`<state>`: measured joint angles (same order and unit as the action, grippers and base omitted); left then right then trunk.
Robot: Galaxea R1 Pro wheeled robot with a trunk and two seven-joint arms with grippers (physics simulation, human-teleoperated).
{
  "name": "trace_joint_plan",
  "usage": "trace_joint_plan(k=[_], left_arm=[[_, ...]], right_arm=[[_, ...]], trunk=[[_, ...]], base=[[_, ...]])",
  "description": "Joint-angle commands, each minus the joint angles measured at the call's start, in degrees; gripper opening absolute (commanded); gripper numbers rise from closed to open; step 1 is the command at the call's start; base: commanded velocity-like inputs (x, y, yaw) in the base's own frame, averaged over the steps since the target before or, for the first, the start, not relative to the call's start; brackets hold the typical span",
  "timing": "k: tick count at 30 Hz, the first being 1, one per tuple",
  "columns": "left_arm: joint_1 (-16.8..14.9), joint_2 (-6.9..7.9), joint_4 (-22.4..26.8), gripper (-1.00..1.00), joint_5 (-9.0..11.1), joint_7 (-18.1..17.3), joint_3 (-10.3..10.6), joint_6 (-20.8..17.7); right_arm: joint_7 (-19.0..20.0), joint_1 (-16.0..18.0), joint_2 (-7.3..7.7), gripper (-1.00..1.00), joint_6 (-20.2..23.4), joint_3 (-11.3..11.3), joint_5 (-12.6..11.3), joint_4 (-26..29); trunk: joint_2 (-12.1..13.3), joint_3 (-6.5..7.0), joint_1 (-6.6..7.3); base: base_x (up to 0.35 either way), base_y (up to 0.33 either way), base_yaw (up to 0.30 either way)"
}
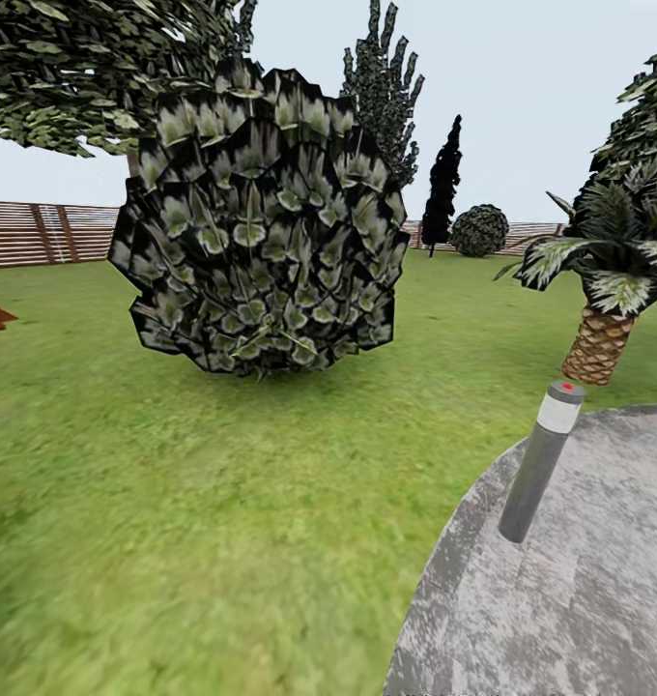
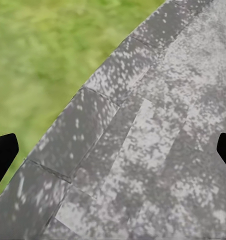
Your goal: Pick up the pesticide atomizer in the garden and spray insectifuge to fully cover both potted plants in the garden.
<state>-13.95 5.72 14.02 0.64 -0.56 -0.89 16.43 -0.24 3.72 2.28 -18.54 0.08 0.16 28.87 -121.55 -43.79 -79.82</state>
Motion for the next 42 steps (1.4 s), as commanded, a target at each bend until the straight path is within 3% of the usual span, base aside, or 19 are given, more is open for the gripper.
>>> trace_joint_plan(k=[1,20,31,42], left_arm=[[0.0,0.00,0.0,1.00,0.1,-0.1,-0.1,0.2],[0.0,-0.08,0.0,1.00,0.1,-0.1,-0.1,0.2],[0.0,-0.14,0.0,1.00,0.0,-0.1,0.0,0.2],[0.0,-0.19,0.0,1.00,-0.1,-0.1,-0.1,0.2]], right_arm=[[0.0,0.0,0.00,1.00,-0.2,0.0,0.0,0.0],[0.0,0.1,0.00,1.00,-0.2,0.0,0.0,0.0],[0.0,0.1,-0.17,1.00,-0.2,0.0,-0.1,0.1],[0.0,0.0,-0.17,1.00,-0.2,0.0,-0.1,0.1]], trunk=[[-0.4,-0.23,-0.22],[-8.1,-3.63,-4.39],[-12.5,-6.46,-6.80],[-12.5,-7.21,-6.80]], base=[[0.000,0.000,-0.087],[0.000,0.000,-0.011],[0.000,0.000,0.000],[0.150,0.000,0.000]])
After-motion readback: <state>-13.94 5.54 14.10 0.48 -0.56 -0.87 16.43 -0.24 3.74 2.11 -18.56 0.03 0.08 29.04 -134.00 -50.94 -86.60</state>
